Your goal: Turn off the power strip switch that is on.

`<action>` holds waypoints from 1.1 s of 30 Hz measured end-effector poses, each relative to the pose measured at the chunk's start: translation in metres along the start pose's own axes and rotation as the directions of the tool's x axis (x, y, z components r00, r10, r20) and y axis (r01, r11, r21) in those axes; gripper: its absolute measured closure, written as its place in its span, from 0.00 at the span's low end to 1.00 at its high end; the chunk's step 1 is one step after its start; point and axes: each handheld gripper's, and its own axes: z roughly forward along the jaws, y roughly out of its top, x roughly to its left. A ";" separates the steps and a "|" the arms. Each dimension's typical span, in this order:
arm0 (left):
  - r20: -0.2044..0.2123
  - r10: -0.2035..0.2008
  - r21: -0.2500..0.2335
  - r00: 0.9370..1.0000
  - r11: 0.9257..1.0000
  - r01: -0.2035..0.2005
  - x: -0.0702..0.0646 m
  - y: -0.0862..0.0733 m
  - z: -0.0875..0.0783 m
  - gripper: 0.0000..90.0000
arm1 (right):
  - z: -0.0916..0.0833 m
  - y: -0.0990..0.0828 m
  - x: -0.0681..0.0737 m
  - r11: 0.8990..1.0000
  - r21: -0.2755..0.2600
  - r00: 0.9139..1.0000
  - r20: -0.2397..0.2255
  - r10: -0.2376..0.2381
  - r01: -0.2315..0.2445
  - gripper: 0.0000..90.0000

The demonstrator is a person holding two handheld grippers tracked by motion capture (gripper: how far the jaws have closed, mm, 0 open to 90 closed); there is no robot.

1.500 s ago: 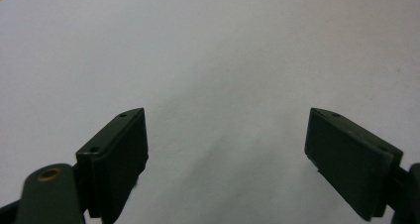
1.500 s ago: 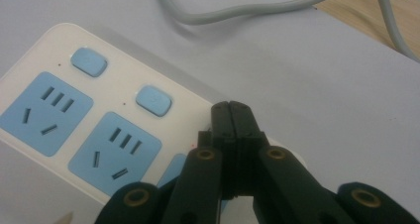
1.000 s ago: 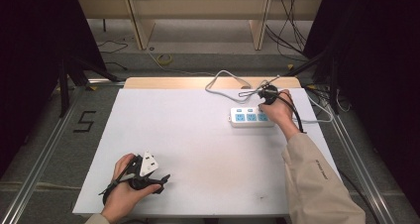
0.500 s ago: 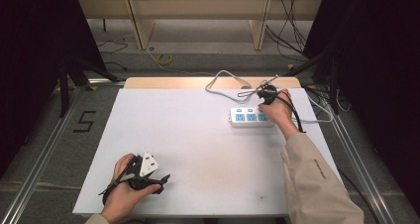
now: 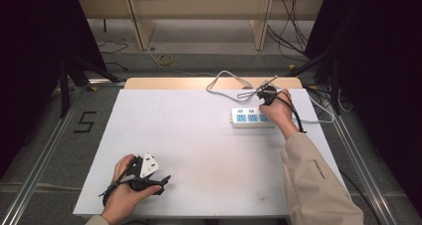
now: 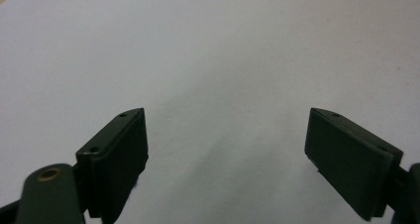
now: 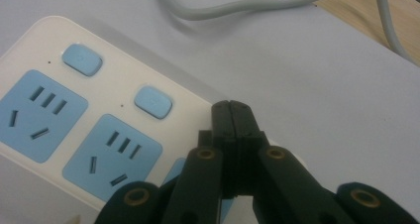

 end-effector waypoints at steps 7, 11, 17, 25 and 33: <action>-0.002 0.002 -0.001 1.000 1.000 -0.002 0.000 0.000 0.000 0.18 | 0.000 0.000 -0.001 1.000 0.006 1.000 -0.010 0.011 -0.011 1.00; -0.003 0.003 -0.002 1.000 1.000 -0.003 0.000 0.000 0.000 0.18 | 0.000 -0.001 -0.001 1.000 0.002 1.000 -0.009 0.011 -0.011 1.00; -0.003 0.002 -0.002 1.000 1.000 -0.002 0.000 0.000 0.000 0.18 | 0.000 -0.002 -0.002 1.000 -0.001 1.000 -0.017 0.016 -0.016 1.00; -0.002 0.002 -0.001 1.000 1.000 -0.002 0.000 0.000 0.000 0.18 | 0.000 -0.002 -0.002 1.000 -0.007 0.999 -0.020 0.025 -0.025 1.00; -0.001 0.002 -0.001 1.000 1.000 -0.002 -0.001 0.000 0.000 0.18 | 0.000 -0.003 -0.002 0.999 -0.014 0.999 -0.018 0.029 -0.029 1.00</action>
